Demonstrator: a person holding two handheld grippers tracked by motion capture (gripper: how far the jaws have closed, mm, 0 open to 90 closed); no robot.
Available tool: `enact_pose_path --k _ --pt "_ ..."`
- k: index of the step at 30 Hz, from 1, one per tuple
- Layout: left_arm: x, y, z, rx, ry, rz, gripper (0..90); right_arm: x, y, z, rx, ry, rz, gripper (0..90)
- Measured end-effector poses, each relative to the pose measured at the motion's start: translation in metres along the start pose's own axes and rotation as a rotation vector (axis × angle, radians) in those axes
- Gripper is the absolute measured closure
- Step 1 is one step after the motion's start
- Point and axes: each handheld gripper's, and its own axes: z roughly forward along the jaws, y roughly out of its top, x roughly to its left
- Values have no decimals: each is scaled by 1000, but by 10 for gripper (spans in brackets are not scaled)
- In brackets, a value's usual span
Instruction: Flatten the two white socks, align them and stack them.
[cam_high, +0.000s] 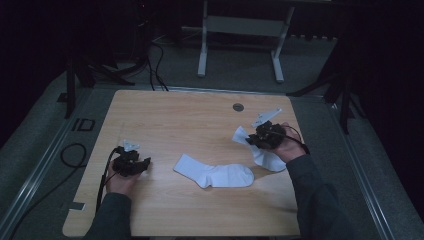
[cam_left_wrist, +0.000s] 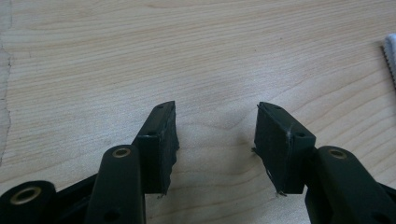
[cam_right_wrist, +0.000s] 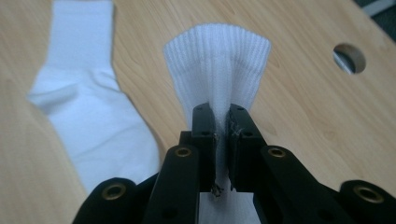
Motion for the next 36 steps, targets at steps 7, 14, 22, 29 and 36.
enact_pose_path --k 7,14,22,29,36 --pt "0 0 0 -2 -1 -1 490 12 9 -27 -29 -5 -34 825" --pt "0 0 0 0 -1 -2 490 19 14 -42 -52 12 -50 825" --pt "0 0 0 2 -2 0 489 27 20 -49 -64 29 -68 825" --pt "0 0 0 1 -2 -2 489 36 28 -59 -83 46 -91 825" --pt "0 0 0 2 -2 -1 489 46 39 -67 -113 80 -105 825"
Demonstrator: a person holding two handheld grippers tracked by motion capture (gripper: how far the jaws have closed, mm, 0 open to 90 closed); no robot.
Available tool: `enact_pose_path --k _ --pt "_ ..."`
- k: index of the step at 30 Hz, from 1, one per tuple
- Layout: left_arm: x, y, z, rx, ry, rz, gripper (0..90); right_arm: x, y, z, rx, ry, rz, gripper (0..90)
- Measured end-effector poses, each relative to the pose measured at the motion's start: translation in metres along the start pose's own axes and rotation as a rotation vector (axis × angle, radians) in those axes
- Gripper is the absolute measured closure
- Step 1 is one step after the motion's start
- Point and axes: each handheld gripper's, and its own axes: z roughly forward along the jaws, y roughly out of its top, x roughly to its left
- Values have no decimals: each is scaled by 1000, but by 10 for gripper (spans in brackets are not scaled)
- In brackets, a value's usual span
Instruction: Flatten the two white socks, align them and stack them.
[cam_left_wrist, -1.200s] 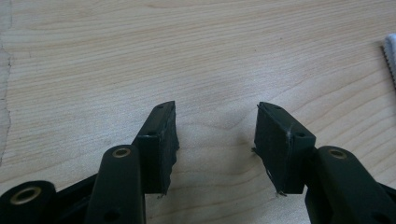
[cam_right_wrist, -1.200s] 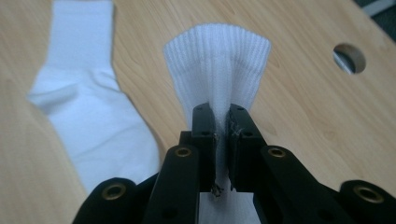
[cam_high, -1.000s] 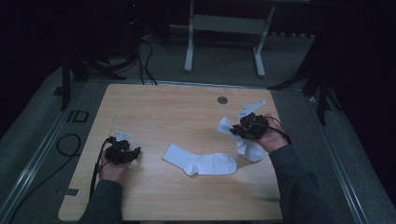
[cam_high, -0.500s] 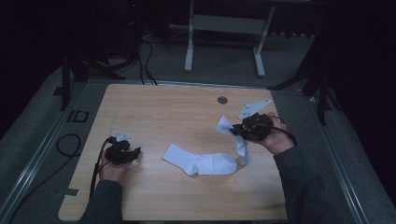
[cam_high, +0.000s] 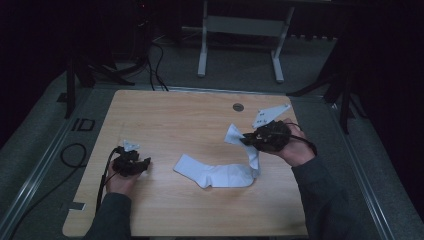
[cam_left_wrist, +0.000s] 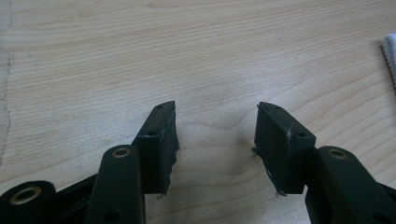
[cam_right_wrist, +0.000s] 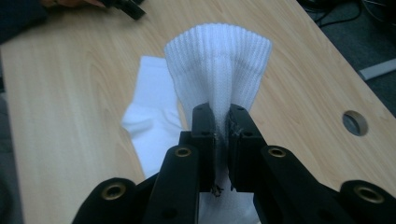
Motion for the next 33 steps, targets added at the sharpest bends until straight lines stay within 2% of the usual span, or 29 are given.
enact_pose_path --k 6,14,17,21,31,33 --pt "0 0 0 -2 0 -1 488 10 6 9 -3 34 -16 824" --pt "0 0 -1 0 2 2 488 19 4 41 -4 86 -10 821" --pt "0 0 0 1 5 5 488 24 4 54 9 78 -32 819" --pt "0 0 -1 -1 8 7 488 30 5 66 -4 83 -42 815" --pt "0 0 0 1 6 8 488 45 6 101 -21 85 -57 811" --pt "0 0 -1 0 6 8 488 47 5 110 -20 97 -50 810"
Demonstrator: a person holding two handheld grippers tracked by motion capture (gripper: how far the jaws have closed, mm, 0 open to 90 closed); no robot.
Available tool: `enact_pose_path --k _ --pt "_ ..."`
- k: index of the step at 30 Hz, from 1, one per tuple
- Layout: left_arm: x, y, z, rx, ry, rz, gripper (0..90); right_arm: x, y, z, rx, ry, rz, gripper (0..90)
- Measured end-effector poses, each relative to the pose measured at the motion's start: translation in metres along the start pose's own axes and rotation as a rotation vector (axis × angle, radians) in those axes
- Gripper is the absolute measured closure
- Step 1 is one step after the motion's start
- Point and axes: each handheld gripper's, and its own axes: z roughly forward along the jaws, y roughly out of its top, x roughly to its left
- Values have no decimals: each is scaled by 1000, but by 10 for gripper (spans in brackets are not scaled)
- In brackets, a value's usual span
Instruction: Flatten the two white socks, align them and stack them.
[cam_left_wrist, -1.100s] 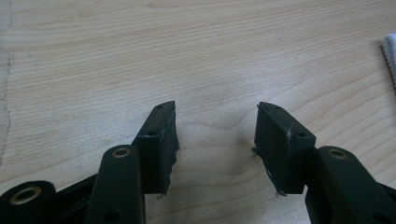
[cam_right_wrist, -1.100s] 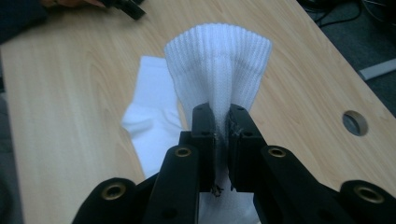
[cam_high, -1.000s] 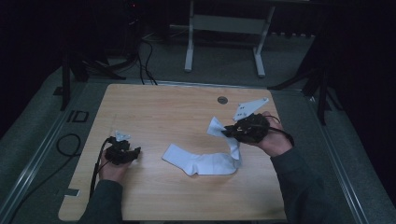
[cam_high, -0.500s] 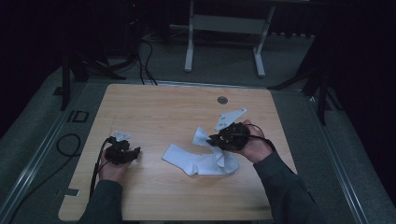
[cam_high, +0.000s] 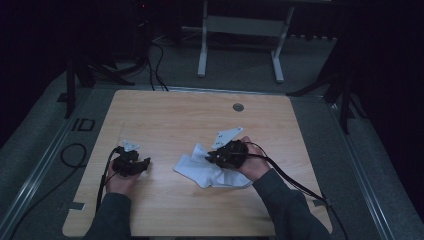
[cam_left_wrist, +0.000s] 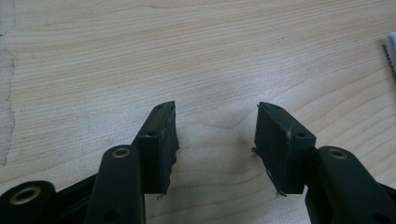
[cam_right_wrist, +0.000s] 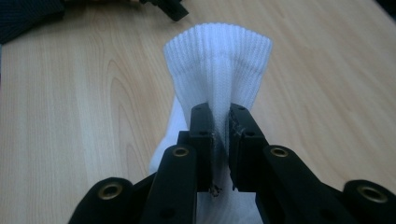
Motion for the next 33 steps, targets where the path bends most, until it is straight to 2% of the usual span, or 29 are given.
enact_pose_path --k 5,8,9,10,13,17,33 --pt "0 0 0 1 -2 0 488 2 -2 22 -9 7 26 811" --pt "0 0 0 1 -3 -2 488 2 -5 37 4 -3 35 811" --pt "0 0 0 1 -3 -2 488 2 -5 37 4 -3 35 811" --pt "0 0 0 -1 -3 -3 488 2 -7 48 10 5 56 811" --pt "0 0 0 0 -2 -2 488 0 -9 57 4 1 72 811" --pt "0 0 0 1 -3 -1 488 -2 -11 66 -3 2 106 811" --pt "0 0 0 1 -2 1 488 -5 -16 84 -1 0 142 812"
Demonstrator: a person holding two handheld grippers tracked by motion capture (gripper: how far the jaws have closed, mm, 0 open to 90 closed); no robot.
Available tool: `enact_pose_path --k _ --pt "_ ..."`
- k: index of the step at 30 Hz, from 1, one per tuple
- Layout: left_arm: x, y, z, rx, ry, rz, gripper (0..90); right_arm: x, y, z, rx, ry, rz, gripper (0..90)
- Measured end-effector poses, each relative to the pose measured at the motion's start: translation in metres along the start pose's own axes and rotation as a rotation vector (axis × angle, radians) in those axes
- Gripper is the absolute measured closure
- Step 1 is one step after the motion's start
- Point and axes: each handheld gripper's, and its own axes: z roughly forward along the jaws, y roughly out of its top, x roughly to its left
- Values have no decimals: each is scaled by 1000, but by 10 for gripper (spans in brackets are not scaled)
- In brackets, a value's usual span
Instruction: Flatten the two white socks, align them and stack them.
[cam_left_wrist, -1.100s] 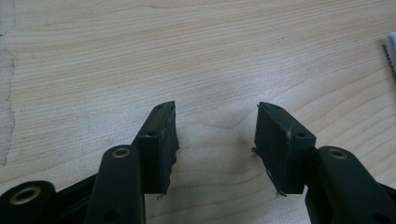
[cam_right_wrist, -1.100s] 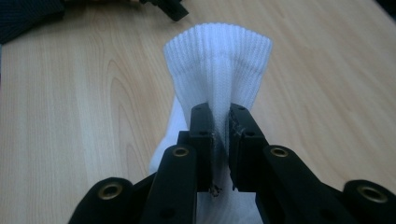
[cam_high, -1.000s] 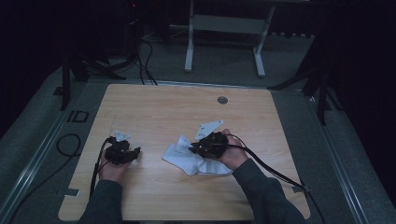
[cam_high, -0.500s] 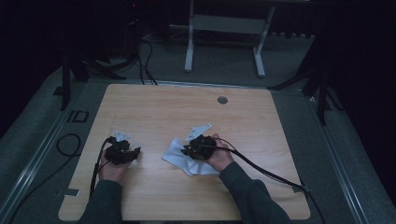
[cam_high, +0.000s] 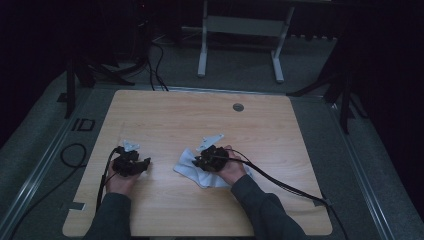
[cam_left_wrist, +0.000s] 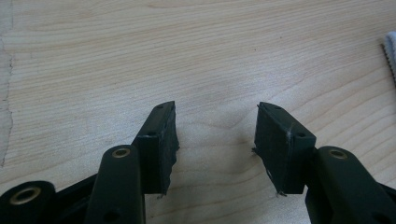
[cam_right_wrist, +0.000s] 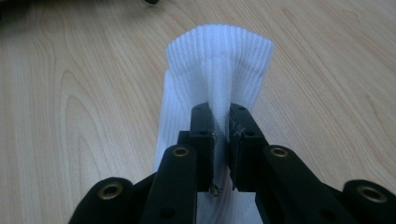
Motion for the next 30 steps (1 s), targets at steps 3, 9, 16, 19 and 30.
enact_pose_path --k 3,9,16,19,30 --pt "0 0 0 0 1 1 488 -1 -1 3 2 1 9 812" --pt "0 0 0 -1 1 1 489 -1 -3 11 12 6 20 811" --pt "-1 0 1 0 0 3 488 -4 -4 17 14 5 35 810" --pt "-1 0 0 0 0 4 488 -5 -4 18 13 7 43 811" --pt "-1 0 0 0 -1 5 489 -2 -7 26 47 71 19 612"
